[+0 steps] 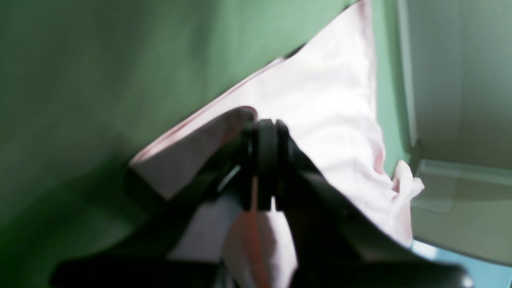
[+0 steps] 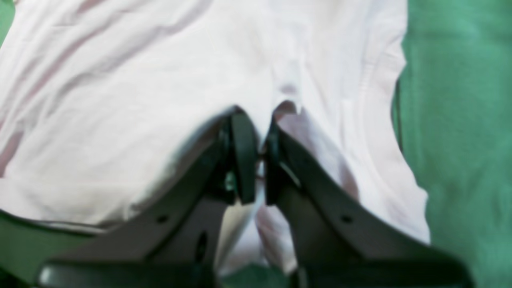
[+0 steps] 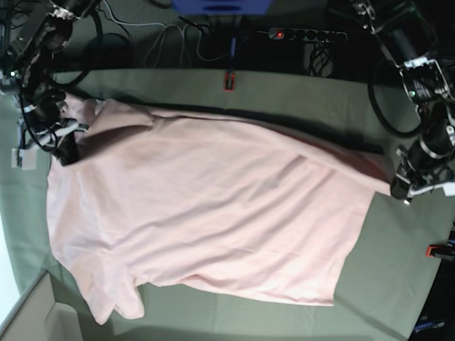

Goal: Layout the t-shirt on the table in an organized manner, then fold the t-shirt properly
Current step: 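Release and regrasp the shirt's collar edge with both grippers, then pull the collar edge taut between the left and right grippers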

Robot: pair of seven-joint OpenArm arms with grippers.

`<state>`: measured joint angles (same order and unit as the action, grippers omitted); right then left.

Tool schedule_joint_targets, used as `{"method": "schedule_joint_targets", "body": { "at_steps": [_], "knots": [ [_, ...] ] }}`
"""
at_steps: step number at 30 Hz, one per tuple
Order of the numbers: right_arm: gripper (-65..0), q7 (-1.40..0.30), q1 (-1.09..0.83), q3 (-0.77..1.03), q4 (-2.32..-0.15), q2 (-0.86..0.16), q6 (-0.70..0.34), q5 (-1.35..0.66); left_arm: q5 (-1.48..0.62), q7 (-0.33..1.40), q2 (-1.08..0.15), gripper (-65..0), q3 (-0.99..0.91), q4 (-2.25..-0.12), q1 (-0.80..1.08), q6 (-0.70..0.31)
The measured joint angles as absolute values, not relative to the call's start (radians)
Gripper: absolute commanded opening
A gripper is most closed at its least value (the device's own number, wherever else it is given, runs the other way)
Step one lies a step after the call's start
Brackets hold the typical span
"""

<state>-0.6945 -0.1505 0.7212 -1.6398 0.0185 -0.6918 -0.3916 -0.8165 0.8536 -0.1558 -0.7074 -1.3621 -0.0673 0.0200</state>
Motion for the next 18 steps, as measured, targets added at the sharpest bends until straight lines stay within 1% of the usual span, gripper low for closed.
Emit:
{"method": "schedule_joint_targets", "body": {
  "at_steps": [7, 9, 12, 16, 18],
  "knots": [
    [-65.0, -0.688, -0.125, 0.722, -1.631, -0.014, -0.691, -0.397, -0.751, 0.857, -0.152, -64.7, -0.706, -1.356, -0.147, 0.019],
    [-65.0, -0.693, -0.107, 0.722, -1.628, -0.013, -0.691, -0.389, -0.722, 0.85, -0.155, -64.7, -0.678, -1.348, -0.167, 0.019],
    [-65.0, -0.684, -0.089, 0.719, -1.629, -0.014, -0.691, -0.399, -0.722, 0.844, -0.154, -64.7, -0.626, -1.282, -0.189, 0.019],
    [-64.8, -0.688, -0.093, 0.719, -1.629, -0.014, -0.691, -0.397, -0.722, 0.851, -0.151, -64.5, -0.621, -1.23, -0.195, 0.019],
    [-60.4, -0.688, -0.08, 0.72, -1.606, -0.014, -0.691, -0.394, -0.714, 0.848, -0.155, -64.5, -0.627, -1.196, -0.211, 0.019]
  ]
}}
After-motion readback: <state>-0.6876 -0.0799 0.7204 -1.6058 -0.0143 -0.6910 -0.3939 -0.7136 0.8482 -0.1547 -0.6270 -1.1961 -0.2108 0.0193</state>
